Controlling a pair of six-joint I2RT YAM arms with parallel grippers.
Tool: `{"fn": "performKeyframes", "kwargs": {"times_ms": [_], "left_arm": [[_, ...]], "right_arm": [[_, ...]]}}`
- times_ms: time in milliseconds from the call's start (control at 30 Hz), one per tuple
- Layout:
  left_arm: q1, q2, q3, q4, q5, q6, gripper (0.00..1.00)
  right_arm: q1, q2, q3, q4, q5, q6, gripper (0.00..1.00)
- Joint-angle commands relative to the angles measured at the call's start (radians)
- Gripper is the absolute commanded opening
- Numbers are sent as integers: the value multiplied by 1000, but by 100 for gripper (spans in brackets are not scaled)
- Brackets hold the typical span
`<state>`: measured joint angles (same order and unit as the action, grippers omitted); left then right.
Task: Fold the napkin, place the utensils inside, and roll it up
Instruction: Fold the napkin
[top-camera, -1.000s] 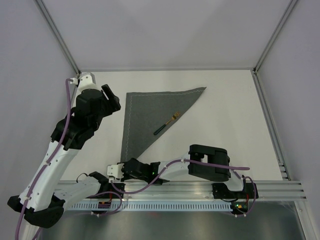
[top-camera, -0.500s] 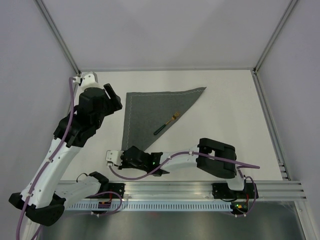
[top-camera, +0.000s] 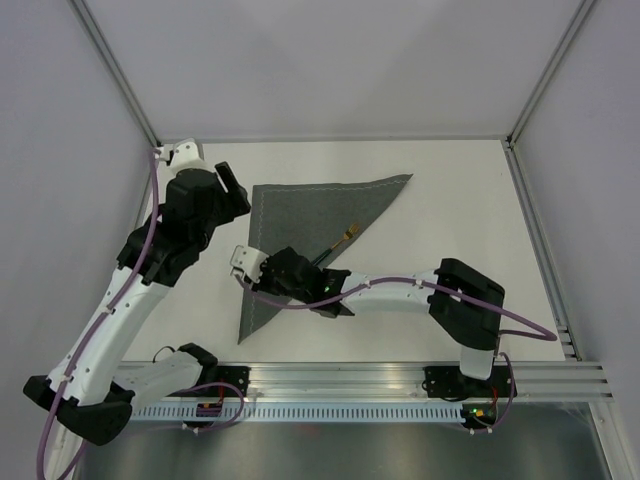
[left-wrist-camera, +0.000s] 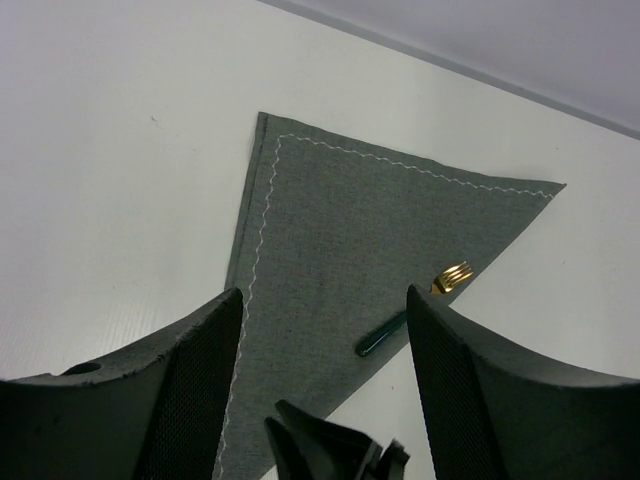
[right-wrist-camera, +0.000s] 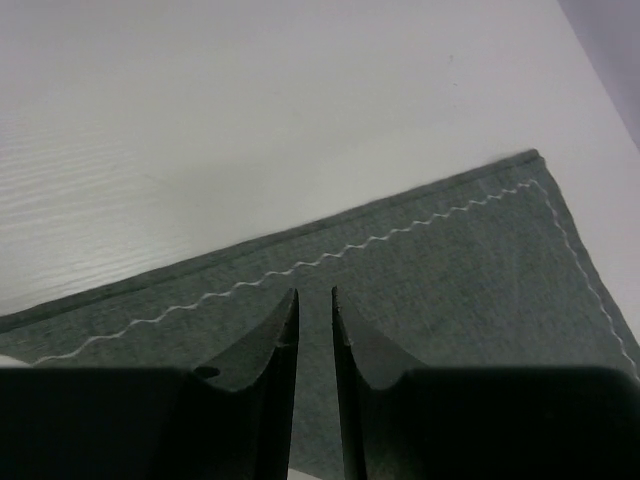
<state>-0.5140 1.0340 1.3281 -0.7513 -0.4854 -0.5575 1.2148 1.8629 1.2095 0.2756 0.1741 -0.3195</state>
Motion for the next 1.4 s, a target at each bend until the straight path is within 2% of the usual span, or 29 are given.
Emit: {"fn": "performKeyframes", "kwargs": {"times_ms": [0, 133, 300, 400, 433, 533, 667, 767, 1167, 1367], "left_arm": [[11, 9, -6, 59, 34, 44, 72], [22, 14, -13, 73, 47, 45, 72], [29, -5, -12, 79, 47, 39, 73], [35, -25, 3, 73, 54, 42, 74], [37, -29, 6, 67, 54, 44, 74], [40, -45, 6, 60, 42, 45, 75], [43, -58, -4, 49, 39, 38, 75], [45, -75, -10, 49, 36, 34, 75], [48, -91, -27, 44, 31, 36, 75], [49, -80, -35, 44, 31, 42, 75]], "right_arm": [[-78, -74, -4, -30, 2, 31, 26], [-138, -90, -24, -47, -4, 11, 27], [-118, -74, -30, -72, -116, 10, 34], [-77, -70, -57, -50, -213, -18, 49], [-67, -73, -73, -35, -234, -42, 58], [-29, -70, -103, -7, -321, -81, 68], [5, -48, -117, -12, -398, -115, 69], [37, -38, -136, 13, -410, -139, 66], [158, 56, -120, 60, -361, -197, 63], [172, 116, -76, 79, -311, -199, 61]]}}
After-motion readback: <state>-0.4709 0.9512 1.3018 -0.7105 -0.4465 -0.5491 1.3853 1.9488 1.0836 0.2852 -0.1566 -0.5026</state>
